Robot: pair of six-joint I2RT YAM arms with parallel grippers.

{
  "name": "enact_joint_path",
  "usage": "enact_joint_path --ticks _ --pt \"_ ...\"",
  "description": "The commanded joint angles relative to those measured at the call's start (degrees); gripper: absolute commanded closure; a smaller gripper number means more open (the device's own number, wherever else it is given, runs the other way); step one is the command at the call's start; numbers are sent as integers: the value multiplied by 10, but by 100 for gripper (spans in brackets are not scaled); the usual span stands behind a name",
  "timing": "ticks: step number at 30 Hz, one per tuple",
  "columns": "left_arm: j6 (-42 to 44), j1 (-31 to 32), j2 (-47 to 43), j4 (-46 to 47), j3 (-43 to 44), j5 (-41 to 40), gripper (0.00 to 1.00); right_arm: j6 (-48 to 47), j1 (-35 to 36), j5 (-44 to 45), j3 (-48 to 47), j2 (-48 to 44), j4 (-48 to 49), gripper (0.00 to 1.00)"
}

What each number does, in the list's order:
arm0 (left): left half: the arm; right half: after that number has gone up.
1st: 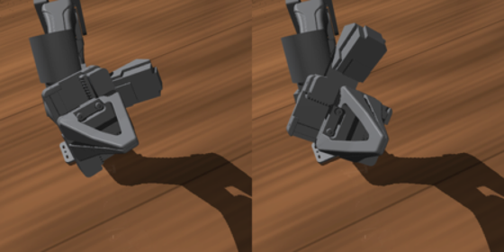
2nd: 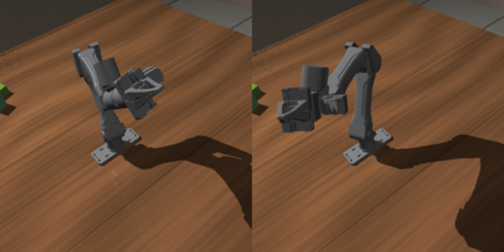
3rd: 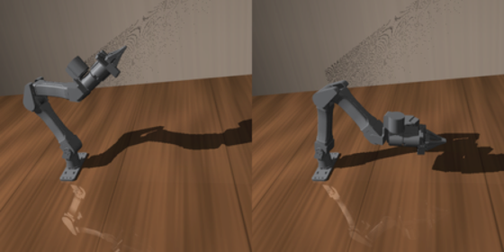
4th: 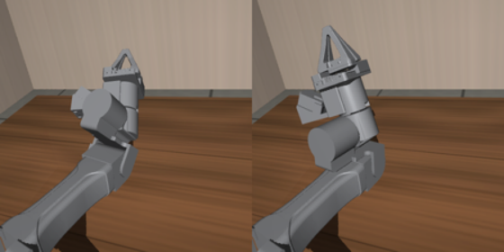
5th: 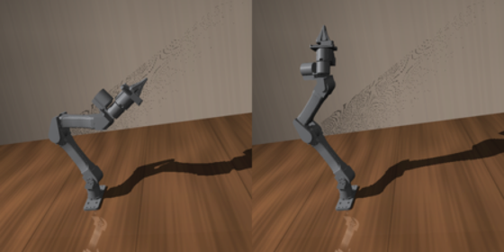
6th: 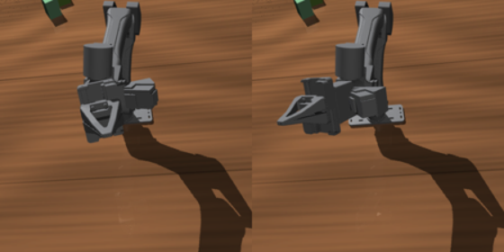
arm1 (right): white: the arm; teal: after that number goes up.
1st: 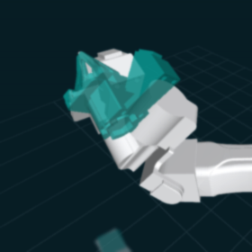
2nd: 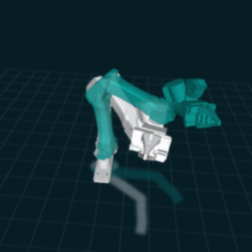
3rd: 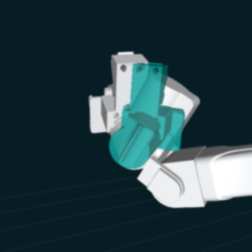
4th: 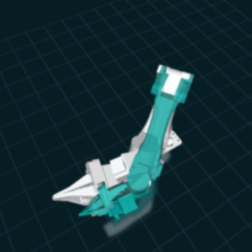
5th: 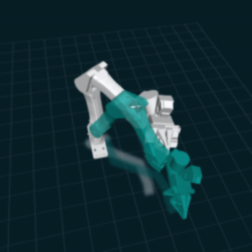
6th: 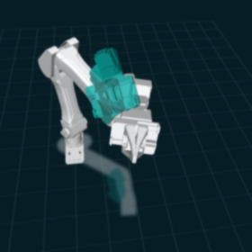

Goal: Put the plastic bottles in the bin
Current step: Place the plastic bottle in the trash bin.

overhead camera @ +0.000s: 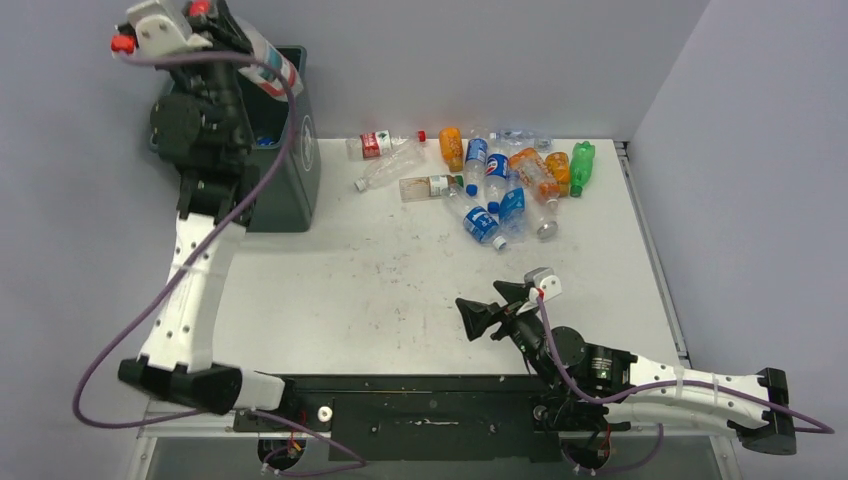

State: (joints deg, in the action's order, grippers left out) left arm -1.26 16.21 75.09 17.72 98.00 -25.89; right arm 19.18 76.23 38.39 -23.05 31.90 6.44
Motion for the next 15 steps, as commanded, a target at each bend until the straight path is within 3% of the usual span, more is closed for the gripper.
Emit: enact_joint_path --ticks 1,2,4,5,7,11,15 --pt "-45 -85 141 -44 155 -34 100 19 3 -29 -21 -4 1 10" --pt "-52 -97 162 -37 168 -41 85 21 2 -33 -24 -1 -2 10" --pt "-72 -111 180 -26 166 -60 15 22 2 -46 -30 4 -10 10" --pt "-77 -110 186 -47 178 -68 1 24 2 -48 -32 6 -16 10" --pt "-49 -81 179 -49 167 -101 4 24 2 -50 -34 9 -21 10" --pt "54 0 90 73 47 -95 4 20 1 -37 -10 7 9 10" --pt "98 101 15 49 -27 -63 4 36 0 -7 10 21 39 10"
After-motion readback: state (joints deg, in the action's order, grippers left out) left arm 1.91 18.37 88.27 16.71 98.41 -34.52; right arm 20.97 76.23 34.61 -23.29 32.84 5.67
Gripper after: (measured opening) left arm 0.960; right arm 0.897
